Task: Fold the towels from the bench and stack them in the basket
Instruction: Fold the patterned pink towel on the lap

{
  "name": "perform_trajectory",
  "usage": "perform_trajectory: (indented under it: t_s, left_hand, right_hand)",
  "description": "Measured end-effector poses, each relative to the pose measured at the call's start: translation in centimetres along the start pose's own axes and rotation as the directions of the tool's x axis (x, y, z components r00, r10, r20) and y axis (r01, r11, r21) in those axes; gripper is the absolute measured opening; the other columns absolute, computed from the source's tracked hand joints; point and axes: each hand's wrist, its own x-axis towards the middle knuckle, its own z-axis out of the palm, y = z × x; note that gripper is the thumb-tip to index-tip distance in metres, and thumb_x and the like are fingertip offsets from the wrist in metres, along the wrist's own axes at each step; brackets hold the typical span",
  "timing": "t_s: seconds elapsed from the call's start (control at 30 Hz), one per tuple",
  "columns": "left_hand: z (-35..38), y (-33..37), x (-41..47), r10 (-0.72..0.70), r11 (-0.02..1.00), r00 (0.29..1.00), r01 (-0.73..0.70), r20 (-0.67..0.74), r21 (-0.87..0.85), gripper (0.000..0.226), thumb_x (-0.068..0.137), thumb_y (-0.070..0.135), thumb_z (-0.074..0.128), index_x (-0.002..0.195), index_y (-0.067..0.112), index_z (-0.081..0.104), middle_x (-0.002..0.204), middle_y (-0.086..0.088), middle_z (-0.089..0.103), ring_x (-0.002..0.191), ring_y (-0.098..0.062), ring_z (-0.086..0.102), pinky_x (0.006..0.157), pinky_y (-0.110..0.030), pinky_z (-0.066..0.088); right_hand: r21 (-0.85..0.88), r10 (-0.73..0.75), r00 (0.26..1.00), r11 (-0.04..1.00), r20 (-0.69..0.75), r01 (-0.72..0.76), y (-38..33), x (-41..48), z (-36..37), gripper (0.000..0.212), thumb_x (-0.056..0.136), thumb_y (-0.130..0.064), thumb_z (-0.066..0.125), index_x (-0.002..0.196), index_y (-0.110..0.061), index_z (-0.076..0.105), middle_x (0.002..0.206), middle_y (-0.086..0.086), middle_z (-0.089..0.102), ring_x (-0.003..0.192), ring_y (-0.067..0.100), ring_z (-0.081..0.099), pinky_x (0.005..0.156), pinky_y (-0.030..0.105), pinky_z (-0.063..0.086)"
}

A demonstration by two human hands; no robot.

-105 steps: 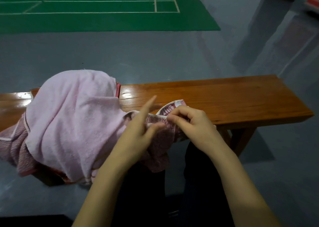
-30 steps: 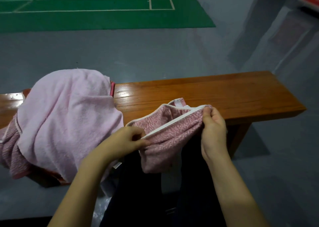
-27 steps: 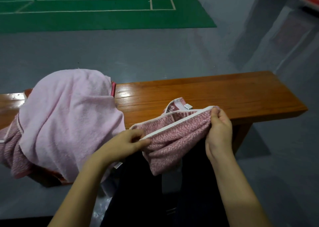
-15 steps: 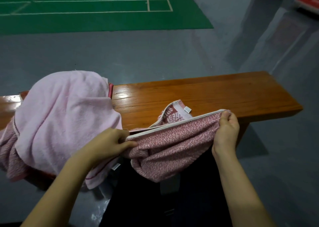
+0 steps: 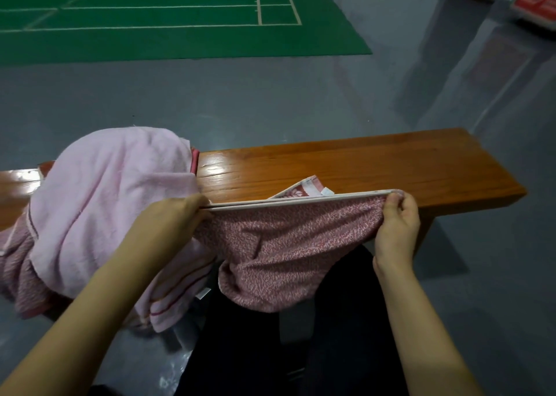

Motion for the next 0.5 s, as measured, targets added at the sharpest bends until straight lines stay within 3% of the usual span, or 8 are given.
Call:
perform_trajectory:
  t_s: [0.03,0.17,0.27,0.33,0.43,0.5]
  left_hand:
    - [-0.2,0.2,0.2,0.000,1.000,1.000,0.001,-0.023,0.014,0.005,0.077,0.012,0.074,0.077,0.009,0.070,0.058,-0.017,0.065,0.047,-0.036,0.062,0.043,-0.036,0.048]
    - [-1.3,0.8,0.8,-0.014,0.999,0.996,0.011,-0.089,-0.031,0.036,0.082,0.034,0.045,0.066,0.011,0.067,0.055,-0.009,0.061,0.046,-0.031,0.058,0.042,-0.029,0.043]
    - [-2.4,1.1,1.6,0.009,0.999,0.981,-0.018,-0.195,-0.045,0.030,0.080,0.029,0.056,0.063,0.009,0.070,0.071,-0.010,0.057,0.067,-0.029,0.052,0.056,-0.030,0.039]
    - [-3.1,1.0,2.4,0.016,1.000,0.968,-0.011,-0.252,0.022,0.019,0.074,0.025,0.065,0.064,0.010,0.072,0.083,-0.013,0.055,0.080,-0.028,0.040,0.065,-0.036,0.039]
    - [-4.4,1.1,3.4,-0.034,0.995,0.983,0.017,-0.180,-0.096,0.016,0.077,0.020,0.058,0.072,0.008,0.066,0.084,-0.012,0.058,0.079,-0.030,0.048,0.069,-0.035,0.038]
    - [-5.3,1.3,3.8,-0.154,0.966,0.982,0.125,-0.111,-0.227,0.007,0.081,0.011,0.062,0.075,0.011,0.058,0.078,-0.008,0.062,0.072,-0.027,0.055,0.065,-0.031,0.036]
  right_hand:
    - [0.004,-0.005,1.000,1.000,0.004,0.005,-0.1,0.0,0.1,0.014,0.103,-0.020,0.040,0.096,-0.017,0.052,0.084,-0.010,0.054,0.078,-0.001,0.049,0.075,0.015,0.040]
    - [0.043,-0.006,1.000,0.999,0.009,0.006,-1.1,0.2,0.1,0.017,0.103,-0.020,0.039,0.091,-0.020,0.052,0.083,-0.010,0.053,0.072,-0.007,0.050,0.069,0.009,0.039]
    - [0.074,-0.020,1.000,0.997,0.008,0.019,-2.2,0.5,0.0,0.022,0.103,-0.018,0.038,0.086,-0.023,0.050,0.081,-0.009,0.050,0.064,-0.013,0.049,0.064,0.004,0.038]
    - [0.077,-0.029,0.999,0.997,0.013,0.028,-3.0,0.9,0.1,0.022,0.103,-0.021,0.038,0.085,-0.024,0.050,0.082,-0.009,0.051,0.070,-0.008,0.048,0.068,0.007,0.039]
    - [0.088,-0.031,0.999,0.996,0.027,0.029,-4.4,1.5,0.4,0.024,0.104,-0.024,0.037,0.083,-0.025,0.049,0.079,-0.009,0.048,0.068,-0.005,0.046,0.063,0.008,0.038]
    - [0.097,-0.056,0.997,0.994,0.050,0.051,-5.6,1.8,0.9,0.024,0.103,-0.025,0.037,0.084,-0.024,0.050,0.078,-0.009,0.047,0.067,-0.002,0.044,0.062,0.010,0.037]
